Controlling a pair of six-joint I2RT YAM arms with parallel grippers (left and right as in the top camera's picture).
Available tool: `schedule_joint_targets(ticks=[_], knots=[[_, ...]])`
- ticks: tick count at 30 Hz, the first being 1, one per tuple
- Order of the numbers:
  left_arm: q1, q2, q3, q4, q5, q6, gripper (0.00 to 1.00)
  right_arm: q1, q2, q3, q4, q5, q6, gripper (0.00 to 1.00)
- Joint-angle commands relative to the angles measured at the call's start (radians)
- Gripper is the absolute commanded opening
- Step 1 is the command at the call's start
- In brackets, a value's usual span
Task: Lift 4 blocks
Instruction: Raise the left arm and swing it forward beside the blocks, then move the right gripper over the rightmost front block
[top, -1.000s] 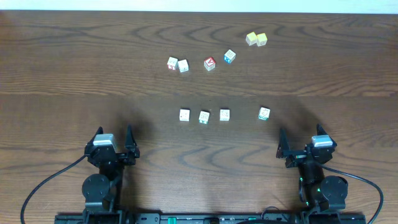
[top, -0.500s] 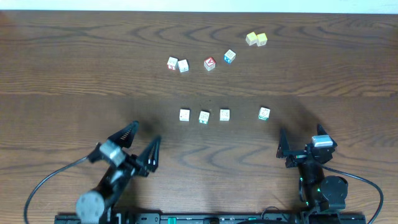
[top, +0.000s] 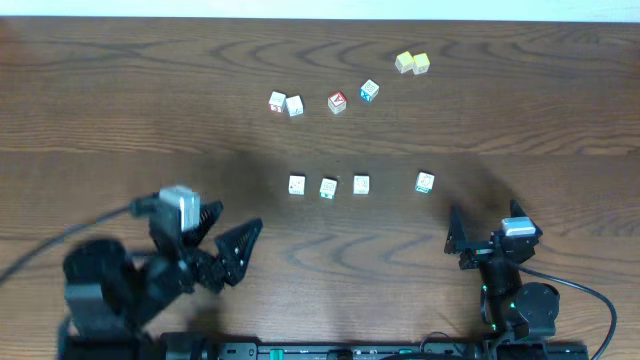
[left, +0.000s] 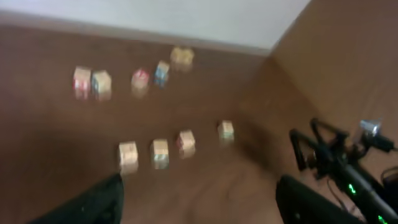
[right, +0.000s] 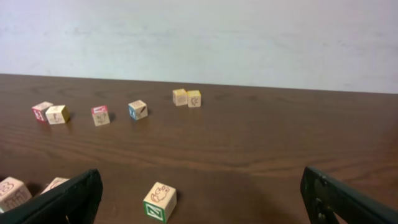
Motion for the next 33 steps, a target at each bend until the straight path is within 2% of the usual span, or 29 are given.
schedule_joint_targets(ticks=[1, 4, 7, 9, 12, 15, 19, 23, 24, 26, 27, 29, 31, 33], knots=[[0.005, 0.153, 0.140, -0.140, -0.006, 0.105, 0.79, -0.022, -0.006, -0.001, -0.005, 0.008, -0.014, 0.99], [0.004, 0.251, 0.177, -0.186, -0.039, 0.109, 0.79, -0.022, -0.006, -0.001, -0.005, 0.008, -0.014, 0.99], [0.004, 0.365, 0.238, -0.322, -0.225, 0.060, 0.79, -0.022, -0.006, -0.001, 0.006, 0.057, -0.031, 0.99], [0.004, 0.430, 0.267, -0.392, -0.316, 0.059, 0.79, -0.021, -0.006, -0.001, 0.074, 0.026, 0.019, 0.99], [0.005, 0.513, 0.275, -0.435, -0.362, 0.007, 0.79, -0.021, -0.006, -0.001, 0.185, -0.176, 0.252, 0.99], [0.004, 0.570, 0.275, -0.441, -0.362, -0.009, 0.79, -0.021, -0.006, -0.001, 0.183, -0.415, 0.480, 0.99], [0.005, 0.630, 0.274, -0.446, -0.362, -0.008, 0.79, -0.022, -0.006, -0.001, 0.358, -0.410, 0.759, 0.99], [0.004, 0.678, 0.274, -0.457, -0.362, -0.008, 0.79, -0.022, -0.006, 0.013, 0.668, -0.428, 0.789, 0.99], [0.005, 0.686, 0.274, -0.457, -0.362, -0.008, 0.79, -0.023, -0.006, 0.031, 0.693, -0.415, 0.788, 0.99], [0.005, 0.702, 0.274, -0.457, -0.362, -0.008, 0.79, -0.023, 0.001, 0.109, 0.639, -0.399, 0.752, 0.99], [0.004, 0.710, 0.274, -0.457, -0.362, -0.008, 0.79, -0.023, 0.013, 0.168, 0.560, -0.406, 0.701, 0.99], [0.005, 0.720, 0.274, -0.457, -0.362, -0.008, 0.79, -0.023, 0.063, 0.306, 0.336, -0.414, 0.560, 0.99], [0.005, 0.727, 0.274, -0.457, -0.362, -0.008, 0.79, -0.023, 0.163, 0.482, 0.027, -0.402, 0.385, 0.99], [0.005, 0.729, 0.274, -0.457, -0.362, -0.008, 0.79, -0.023, 0.283, 0.637, -0.237, -0.353, 0.272, 0.99]])
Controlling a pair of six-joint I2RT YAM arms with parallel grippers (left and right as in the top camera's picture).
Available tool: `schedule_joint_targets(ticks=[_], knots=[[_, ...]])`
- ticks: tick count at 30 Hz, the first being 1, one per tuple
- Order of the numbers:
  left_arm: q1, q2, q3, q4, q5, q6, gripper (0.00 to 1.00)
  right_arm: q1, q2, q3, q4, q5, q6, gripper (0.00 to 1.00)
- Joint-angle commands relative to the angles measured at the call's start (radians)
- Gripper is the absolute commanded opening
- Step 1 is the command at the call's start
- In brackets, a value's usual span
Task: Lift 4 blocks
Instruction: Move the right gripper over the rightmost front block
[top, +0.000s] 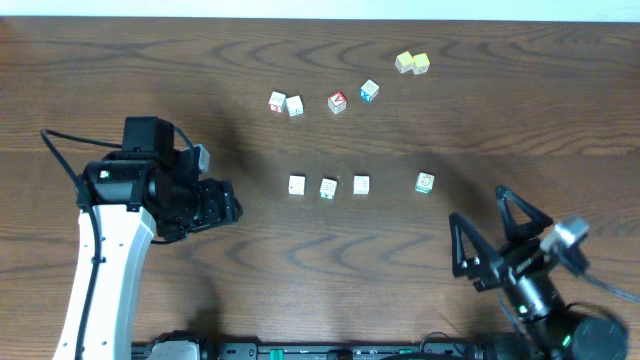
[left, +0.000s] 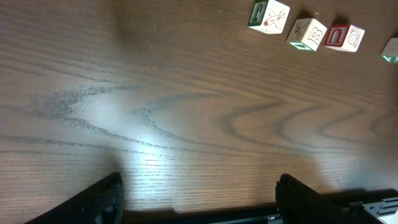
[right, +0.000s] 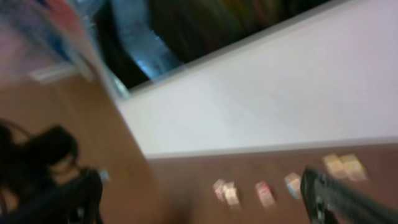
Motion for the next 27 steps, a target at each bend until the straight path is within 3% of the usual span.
schedule_joint_targets(ticks=[1, 5, 7, 12, 15, 19, 24, 27], knots=[[0.004, 0.006, 0.021, -0.006, -0.012, -0.003, 0.79, -0.023, 0.242, 0.306, -0.366, 0.098, -0.306, 0.99], [0.004, 0.006, 0.021, -0.006, -0.012, -0.003, 0.79, -0.023, 0.568, 0.576, -0.735, 0.150, -0.367, 0.99], [0.004, 0.006, 0.021, -0.006, -0.012, -0.003, 0.79, -0.022, 0.689, 0.661, -0.816, 0.106, -0.368, 0.99], [0.004, 0.006, 0.021, -0.006, -0.012, -0.003, 0.79, -0.022, 0.930, 0.771, -0.854, -0.164, -0.365, 0.99], [0.005, 0.006, 0.021, -0.005, -0.012, -0.003, 0.79, -0.019, 1.028, 0.771, -0.856, -0.220, -0.365, 0.95], [0.005, 0.006, 0.021, -0.006, -0.013, -0.002, 0.79, 0.022, 1.127, 0.754, -0.892, -0.049, -0.361, 0.94], [0.005, 0.006, 0.021, -0.006, -0.013, -0.002, 0.79, 0.094, 1.226, 0.729, -0.912, 0.330, -0.162, 0.96], [0.005, 0.006, 0.021, -0.005, -0.013, -0.002, 0.79, 0.115, 1.290, 0.725, -0.904, 0.379, -0.126, 0.93]])
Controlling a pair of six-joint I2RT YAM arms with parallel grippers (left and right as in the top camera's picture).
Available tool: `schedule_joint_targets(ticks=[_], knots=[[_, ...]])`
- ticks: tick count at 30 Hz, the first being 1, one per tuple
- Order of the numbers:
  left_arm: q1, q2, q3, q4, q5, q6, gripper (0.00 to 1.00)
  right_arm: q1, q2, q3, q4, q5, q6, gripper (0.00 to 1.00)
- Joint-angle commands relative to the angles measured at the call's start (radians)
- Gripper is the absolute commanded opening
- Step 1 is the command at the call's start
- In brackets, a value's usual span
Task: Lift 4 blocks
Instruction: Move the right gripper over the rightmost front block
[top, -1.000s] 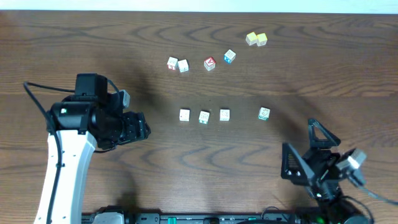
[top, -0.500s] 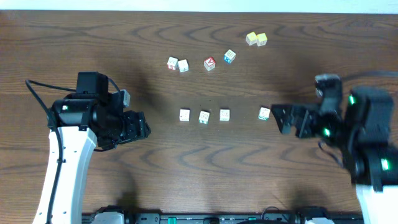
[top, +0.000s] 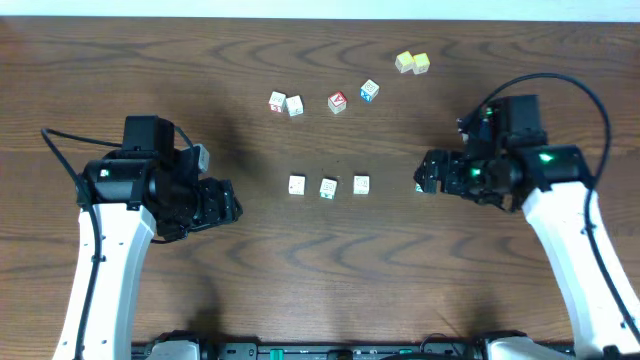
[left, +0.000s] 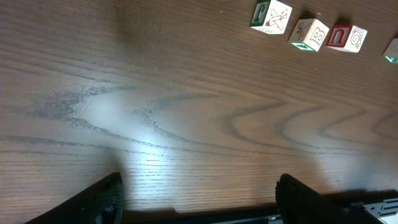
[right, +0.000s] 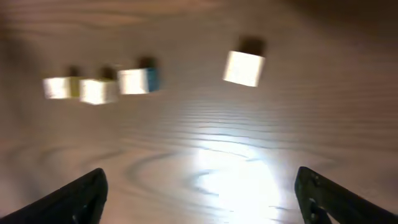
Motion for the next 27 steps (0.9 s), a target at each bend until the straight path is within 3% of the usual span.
schedule_joint_targets(ticks=[1, 8, 12, 15, 27], knots=[[0.005, 0.002, 0.018, -0.005, -0.009, -0.002, 0.79, 0.031, 0.079, -0.012, 0.012, 0.167, 0.100, 0.91], [0.005, 0.002, 0.018, -0.005, -0.009, -0.002, 0.79, 0.056, 0.197, -0.012, 0.093, 0.175, 0.100, 0.85], [0.005, 0.002, 0.018, -0.005, -0.009, -0.002, 0.79, 0.056, 0.243, -0.012, 0.153, 0.175, 0.097, 0.69], [0.005, 0.002, 0.018, -0.005, -0.009, -0.002, 0.79, 0.056, 0.275, -0.012, 0.194, 0.171, 0.096, 0.62], [0.005, 0.002, 0.018, -0.005, -0.009, -0.002, 0.79, 0.058, 0.433, -0.012, 0.284, 0.190, 0.087, 0.62]])
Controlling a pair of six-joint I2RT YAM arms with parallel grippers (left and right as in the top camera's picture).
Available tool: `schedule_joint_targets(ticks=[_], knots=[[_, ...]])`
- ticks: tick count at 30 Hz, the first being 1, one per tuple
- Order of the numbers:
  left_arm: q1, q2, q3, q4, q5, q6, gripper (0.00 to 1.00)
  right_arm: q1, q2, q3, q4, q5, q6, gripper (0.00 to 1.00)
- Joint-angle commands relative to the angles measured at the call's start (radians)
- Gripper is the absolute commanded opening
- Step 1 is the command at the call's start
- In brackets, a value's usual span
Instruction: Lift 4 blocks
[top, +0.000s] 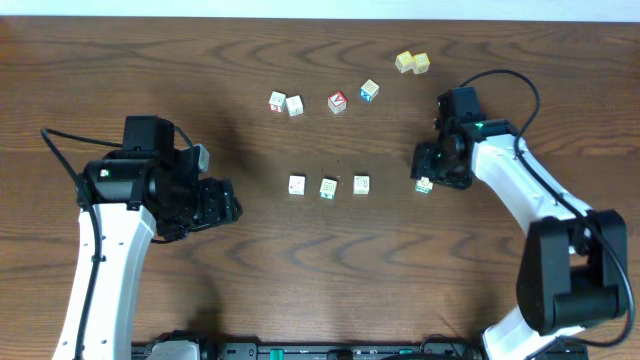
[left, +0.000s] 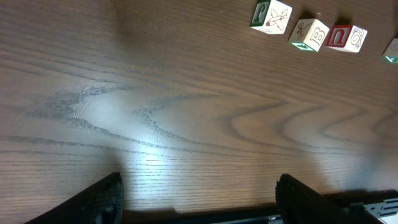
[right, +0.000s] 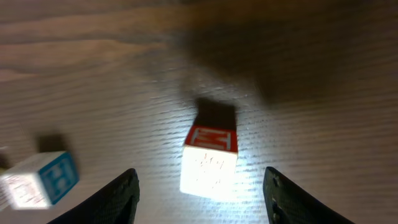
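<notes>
A row of small wooden blocks lies mid-table: three close together (top: 328, 186) and one apart at the right (top: 424, 185). My right gripper (top: 430, 172) hangs open over that right block. In the right wrist view the block (right: 209, 160), white with a red side, lies between the spread fingers (right: 118, 196), untouched. My left gripper (top: 215, 203) stands open over bare wood left of the row. The left wrist view shows the three close blocks (left: 309, 33) far ahead of its fingers (left: 93, 202).
Farther back lie several more blocks: two white ones (top: 285, 103), a red one (top: 337, 101), a blue one (top: 369, 91) and a yellow pair (top: 412, 62). A blue-sided block (right: 46, 179) shows left of the right fingers. Wooden table (top: 520, 280) all around.
My right gripper has come down close to the rightmost block, which now fills the space between its open fingers. The left arm and all blocks are unmoved.
Both arms were folded at the table's front edge. Then the left arm stood open left of the row while the right was still raised at the front. Then the right gripper was out near the rightmost block, and now it straddles it.
</notes>
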Motion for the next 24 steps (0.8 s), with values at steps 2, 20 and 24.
schedule_joint_targets(ticks=[2, 20, 24], knots=[[0.005, 0.002, 0.018, -0.005, -0.009, -0.002, 0.79, 0.013, 0.056, -0.006, 0.014, 0.022, -0.041, 0.62], [0.005, 0.002, 0.018, -0.005, -0.009, -0.002, 0.79, 0.018, 0.130, -0.006, 0.028, 0.027, -0.097, 0.44], [0.005, 0.002, 0.018, -0.005, -0.009, -0.002, 0.79, 0.018, 0.130, -0.006, 0.039, 0.008, -0.164, 0.44]])
